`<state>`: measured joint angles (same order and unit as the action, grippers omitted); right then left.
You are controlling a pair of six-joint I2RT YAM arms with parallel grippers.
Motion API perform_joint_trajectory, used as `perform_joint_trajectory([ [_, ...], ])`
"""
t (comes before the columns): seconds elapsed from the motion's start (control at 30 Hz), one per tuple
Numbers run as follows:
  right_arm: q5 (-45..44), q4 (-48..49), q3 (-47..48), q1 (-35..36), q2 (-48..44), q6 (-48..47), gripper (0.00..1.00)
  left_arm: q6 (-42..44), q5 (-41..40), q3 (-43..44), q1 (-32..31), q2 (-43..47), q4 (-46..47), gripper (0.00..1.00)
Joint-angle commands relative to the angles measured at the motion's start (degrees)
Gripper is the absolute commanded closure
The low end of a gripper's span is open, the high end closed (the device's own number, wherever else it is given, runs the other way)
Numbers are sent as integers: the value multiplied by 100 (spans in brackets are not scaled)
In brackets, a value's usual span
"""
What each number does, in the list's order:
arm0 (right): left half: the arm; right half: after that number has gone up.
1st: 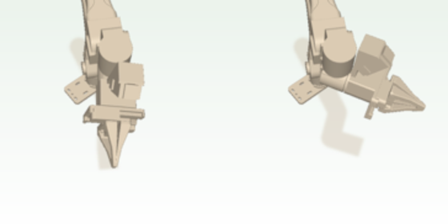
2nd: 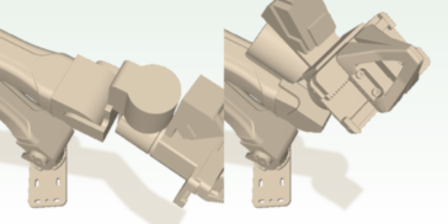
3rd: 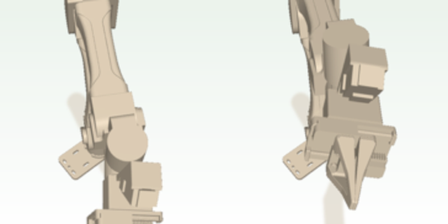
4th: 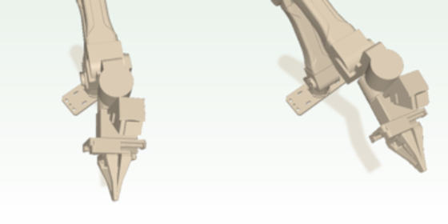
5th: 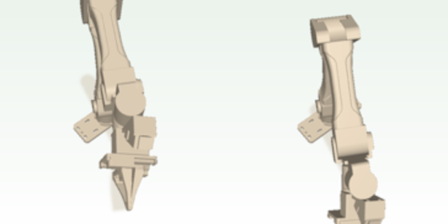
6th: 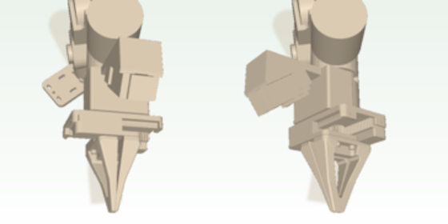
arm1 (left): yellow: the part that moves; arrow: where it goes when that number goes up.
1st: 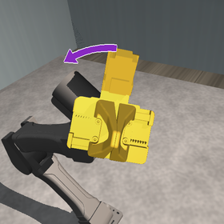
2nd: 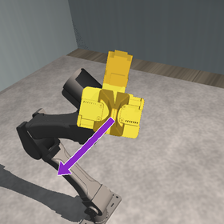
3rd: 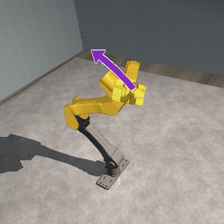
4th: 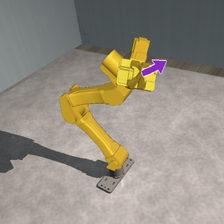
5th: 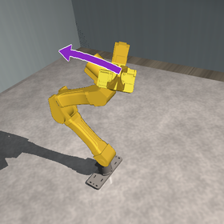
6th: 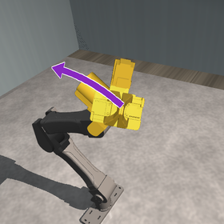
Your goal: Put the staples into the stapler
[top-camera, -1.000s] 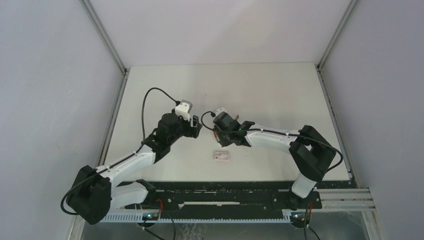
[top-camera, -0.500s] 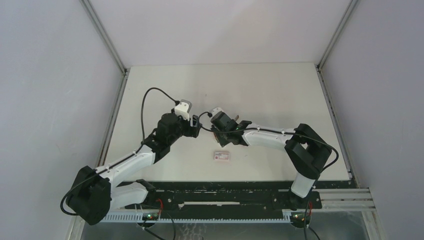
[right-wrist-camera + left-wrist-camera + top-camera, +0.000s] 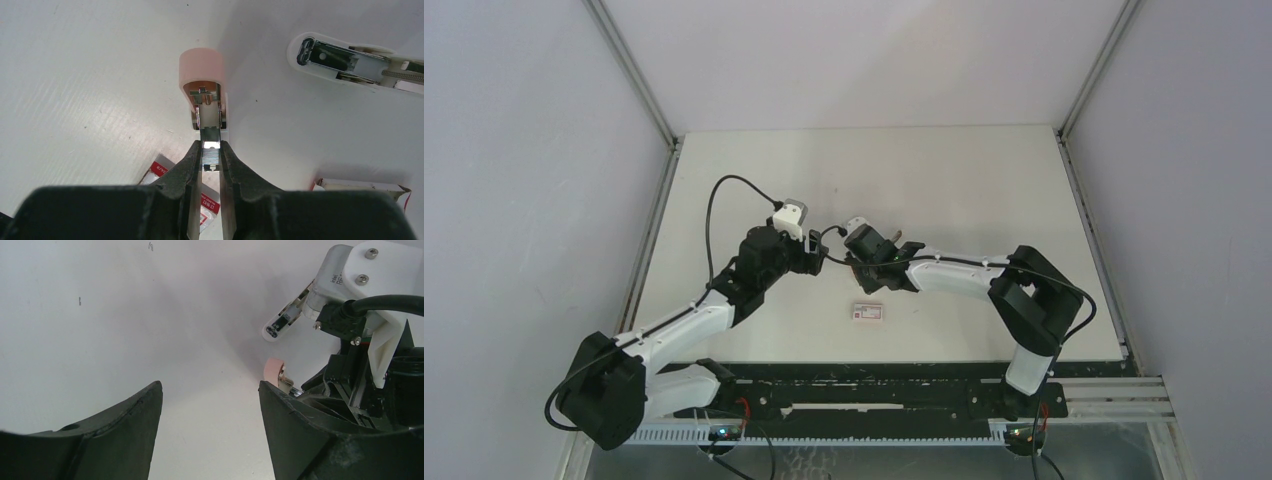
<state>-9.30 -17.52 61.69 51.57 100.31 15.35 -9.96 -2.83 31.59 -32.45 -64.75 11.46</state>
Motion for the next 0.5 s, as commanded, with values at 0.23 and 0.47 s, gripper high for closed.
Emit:
perform_joint_trajectory([
  [0.23, 33, 179, 257, 37, 106, -63, 87, -41, -25, -72, 19, 69, 190, 25],
  [0.47, -4, 155, 256, 27, 117, -67, 87, -37, -24, -71, 19, 67, 181, 25],
])
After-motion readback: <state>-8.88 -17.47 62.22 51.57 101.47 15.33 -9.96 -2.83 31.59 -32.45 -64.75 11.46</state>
